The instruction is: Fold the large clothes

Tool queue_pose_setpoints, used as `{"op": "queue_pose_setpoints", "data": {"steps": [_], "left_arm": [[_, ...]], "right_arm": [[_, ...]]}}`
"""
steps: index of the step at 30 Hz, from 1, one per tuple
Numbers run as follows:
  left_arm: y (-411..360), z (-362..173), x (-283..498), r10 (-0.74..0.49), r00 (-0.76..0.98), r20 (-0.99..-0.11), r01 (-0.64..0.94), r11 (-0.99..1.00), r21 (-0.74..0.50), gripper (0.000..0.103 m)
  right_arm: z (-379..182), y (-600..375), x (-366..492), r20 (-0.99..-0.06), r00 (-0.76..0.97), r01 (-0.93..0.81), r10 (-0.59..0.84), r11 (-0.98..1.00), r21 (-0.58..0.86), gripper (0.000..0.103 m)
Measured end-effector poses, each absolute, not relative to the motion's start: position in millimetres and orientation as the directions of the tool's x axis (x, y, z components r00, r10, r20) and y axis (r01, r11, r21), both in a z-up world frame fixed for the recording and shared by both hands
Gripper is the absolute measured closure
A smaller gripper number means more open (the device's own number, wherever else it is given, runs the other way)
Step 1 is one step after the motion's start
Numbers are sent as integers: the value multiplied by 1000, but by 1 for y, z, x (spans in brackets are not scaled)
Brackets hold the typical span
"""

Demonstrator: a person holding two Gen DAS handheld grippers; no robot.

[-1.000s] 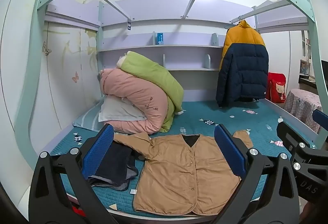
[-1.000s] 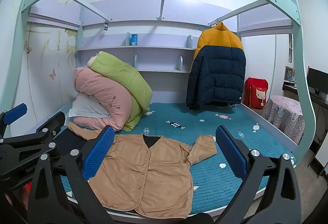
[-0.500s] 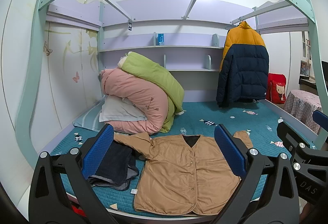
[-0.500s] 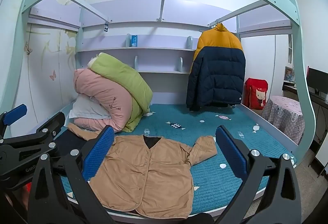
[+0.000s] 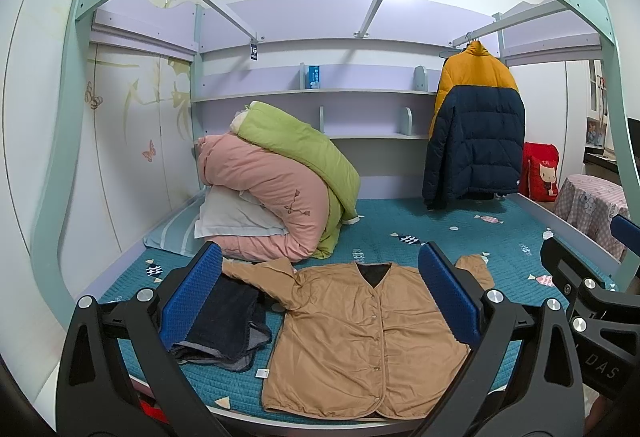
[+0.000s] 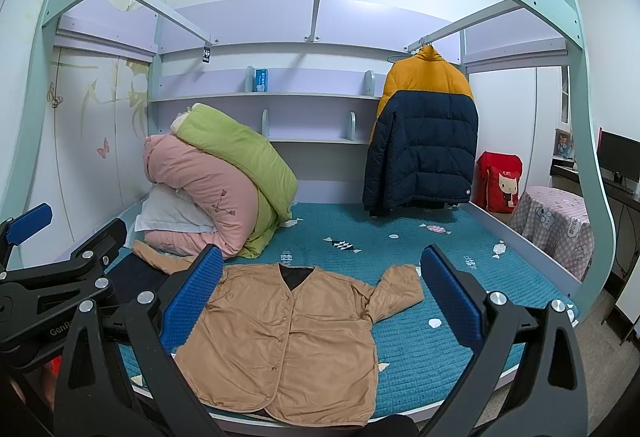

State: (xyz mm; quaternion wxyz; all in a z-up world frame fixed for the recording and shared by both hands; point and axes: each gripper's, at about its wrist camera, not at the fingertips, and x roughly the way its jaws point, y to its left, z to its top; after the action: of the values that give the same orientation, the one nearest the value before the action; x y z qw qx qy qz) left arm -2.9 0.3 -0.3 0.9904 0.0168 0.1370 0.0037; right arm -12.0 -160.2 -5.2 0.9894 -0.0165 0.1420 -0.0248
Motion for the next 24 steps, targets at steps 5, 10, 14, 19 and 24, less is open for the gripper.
{"op": "queue_pose_setpoints", "data": {"steps": [5,10,14,19,24], "left_arm": [[1,-1,-3,11,963,-270,-2,999,35,4],[1,-1,-3,13,963,-271,-3,999,36,4],[0,-1,-3,13,962,-271,-3,999,37,4],[1,-1,-5,14,963,-271,-4,999,38,4],[0,0,-4,13,962,-272,-3,999,38,4]], "right_arm": [[-5,-161,-12,-279,959,44,-52,998,-35,7],[-2,-158,-13,-280,958,45,-53,998,-36,7],[-1,-156,-13,-282,958,46,-55,998,-39,7],[-1,-159,-12,-282,958,46,-54,998,-36,7],[0,-158,-12,-282,958,45,-53,998,-34,7]]}}
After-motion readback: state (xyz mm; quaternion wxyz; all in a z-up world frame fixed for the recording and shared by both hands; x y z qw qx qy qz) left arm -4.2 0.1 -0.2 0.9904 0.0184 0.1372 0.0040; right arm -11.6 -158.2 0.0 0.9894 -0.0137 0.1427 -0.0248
